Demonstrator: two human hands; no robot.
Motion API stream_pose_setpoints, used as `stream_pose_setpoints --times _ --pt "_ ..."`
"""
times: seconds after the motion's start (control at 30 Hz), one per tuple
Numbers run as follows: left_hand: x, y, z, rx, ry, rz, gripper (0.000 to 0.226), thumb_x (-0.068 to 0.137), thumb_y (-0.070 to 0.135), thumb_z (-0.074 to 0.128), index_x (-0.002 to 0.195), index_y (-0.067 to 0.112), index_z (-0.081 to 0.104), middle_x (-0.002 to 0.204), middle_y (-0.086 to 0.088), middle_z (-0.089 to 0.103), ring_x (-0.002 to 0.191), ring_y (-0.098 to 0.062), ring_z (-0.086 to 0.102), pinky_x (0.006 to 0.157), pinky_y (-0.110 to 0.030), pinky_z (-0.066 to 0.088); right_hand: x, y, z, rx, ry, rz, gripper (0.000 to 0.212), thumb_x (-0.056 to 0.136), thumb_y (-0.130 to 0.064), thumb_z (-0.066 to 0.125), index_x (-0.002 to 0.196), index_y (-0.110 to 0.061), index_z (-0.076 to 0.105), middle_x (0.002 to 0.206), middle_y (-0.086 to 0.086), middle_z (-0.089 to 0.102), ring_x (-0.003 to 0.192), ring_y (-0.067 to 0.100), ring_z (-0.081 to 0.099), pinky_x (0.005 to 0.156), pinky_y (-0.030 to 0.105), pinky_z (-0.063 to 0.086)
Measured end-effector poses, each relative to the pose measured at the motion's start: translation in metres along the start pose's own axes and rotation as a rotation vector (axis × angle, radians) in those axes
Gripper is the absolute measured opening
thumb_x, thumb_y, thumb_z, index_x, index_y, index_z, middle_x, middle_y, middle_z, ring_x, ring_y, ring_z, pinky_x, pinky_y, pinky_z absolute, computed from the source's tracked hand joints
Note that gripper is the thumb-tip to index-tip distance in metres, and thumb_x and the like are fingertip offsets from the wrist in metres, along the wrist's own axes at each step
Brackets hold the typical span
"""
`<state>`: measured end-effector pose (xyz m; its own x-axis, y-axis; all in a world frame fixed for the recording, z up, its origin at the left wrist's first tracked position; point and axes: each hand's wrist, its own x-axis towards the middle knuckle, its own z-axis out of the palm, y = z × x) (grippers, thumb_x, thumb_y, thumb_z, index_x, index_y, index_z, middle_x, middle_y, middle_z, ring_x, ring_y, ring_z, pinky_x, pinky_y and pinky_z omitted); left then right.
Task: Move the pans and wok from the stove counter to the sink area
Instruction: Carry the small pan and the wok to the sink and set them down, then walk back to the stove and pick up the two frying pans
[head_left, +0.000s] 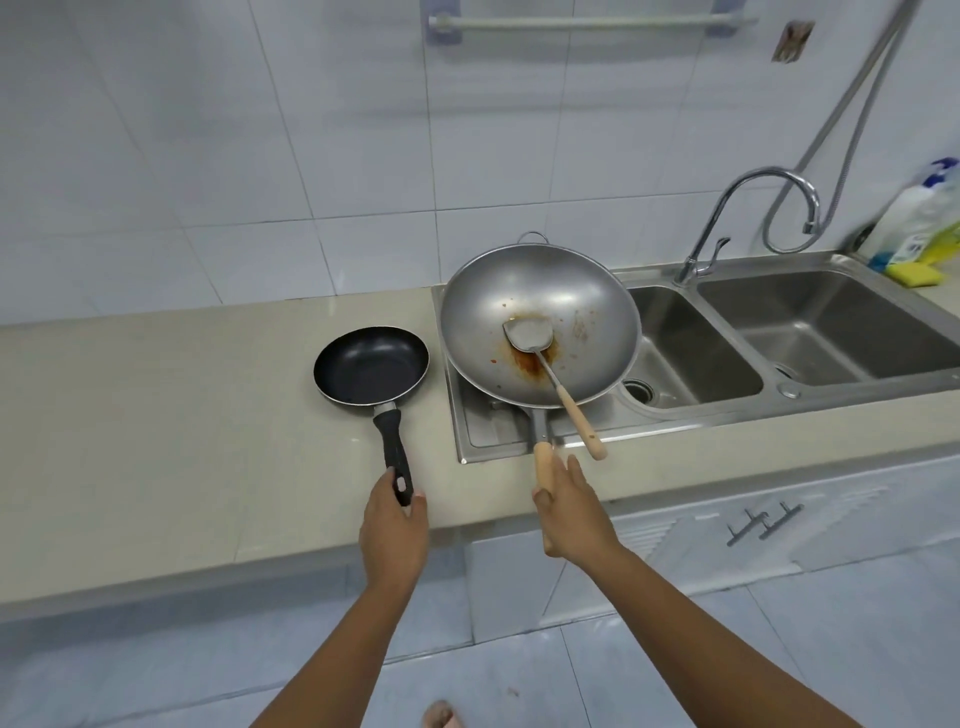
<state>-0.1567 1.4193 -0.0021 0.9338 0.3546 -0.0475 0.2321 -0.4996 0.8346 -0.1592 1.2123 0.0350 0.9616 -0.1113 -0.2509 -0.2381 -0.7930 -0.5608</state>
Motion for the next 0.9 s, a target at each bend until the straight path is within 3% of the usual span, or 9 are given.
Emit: stream_pose_setpoints --times 0.1,0.23,0.5,0.63,0.73,0.9 --pt "-0.018 0.020 0.010 0.244 -0.035 0.183 0.053 0.101 0.026 0.049 0.150 0.009 0.037 0.158 -0.009 0.036 0.143 -0.025 0.034 0.117 -0.041 0.024 -0.016 0.010 -0.011 -0.127 0.039 -0.073 0.057 0.105 -0.031 0.034 0.157 -0.019 0.014 0.166 0.005 0.006 0.148 0.029 0.019 0.112 0.044 0.036" --pt "-0.032 0.059 0.041 0.446 -0.171 0.439 0.054 0.104 0.033 0.038 0.155 0.016 0.027 0.164 -0.003 0.022 0.151 -0.018 0.014 0.120 -0.040 0.008 -0.027 0.036 -0.034 -0.240 0.076 -0.084 0.057 0.105 -0.035 0.032 0.156 -0.013 0.018 0.167 0.006 0.007 0.152 0.029 0.005 0.120 0.044 0.018" --pt "-0.078 0.142 0.135 0.680 -0.456 0.867 0.056 0.106 0.037 0.023 0.157 0.015 0.017 0.166 -0.006 0.013 0.152 -0.023 0.005 0.120 -0.044 0.004 -0.052 0.124 -0.086 -0.318 0.134 0.071 0.056 0.106 -0.033 0.026 0.156 -0.007 0.020 0.165 0.011 0.011 0.151 0.030 0.007 0.121 0.044 0.012" --pt "-0.111 0.179 0.200 0.788 -0.680 1.001 0.058 0.107 0.036 0.019 0.158 0.011 0.008 0.167 -0.009 0.004 0.152 -0.025 0.000 0.121 -0.046 0.003 -0.072 0.194 -0.120 -0.330 0.167 0.297 0.058 0.105 -0.036 0.024 0.155 -0.006 0.022 0.165 0.011 0.013 0.151 0.030 0.009 0.121 0.046 0.012" --pt "-0.128 0.204 0.250 0.854 -0.785 1.060 0.059 0.107 0.037 0.017 0.158 0.009 0.006 0.166 -0.010 0.003 0.152 -0.025 0.001 0.121 -0.046 0.003 -0.072 0.243 -0.145 -0.301 0.198 0.448 0.058 0.105 -0.037 0.022 0.156 -0.008 0.019 0.166 0.009 0.012 0.151 0.029 0.008 0.121 0.047 0.012" --pt "-0.140 0.191 0.263 0.934 -0.823 1.090 0.059 0.107 0.038 0.018 0.157 0.007 0.011 0.165 -0.012 0.012 0.151 -0.026 0.009 0.119 -0.044 0.008 -0.077 0.257 -0.141 -0.297 0.128 0.520 0.058 0.105 -0.036 0.021 0.156 -0.007 0.017 0.166 0.009 0.009 0.151 0.028 0.005 0.121 0.047 0.010"
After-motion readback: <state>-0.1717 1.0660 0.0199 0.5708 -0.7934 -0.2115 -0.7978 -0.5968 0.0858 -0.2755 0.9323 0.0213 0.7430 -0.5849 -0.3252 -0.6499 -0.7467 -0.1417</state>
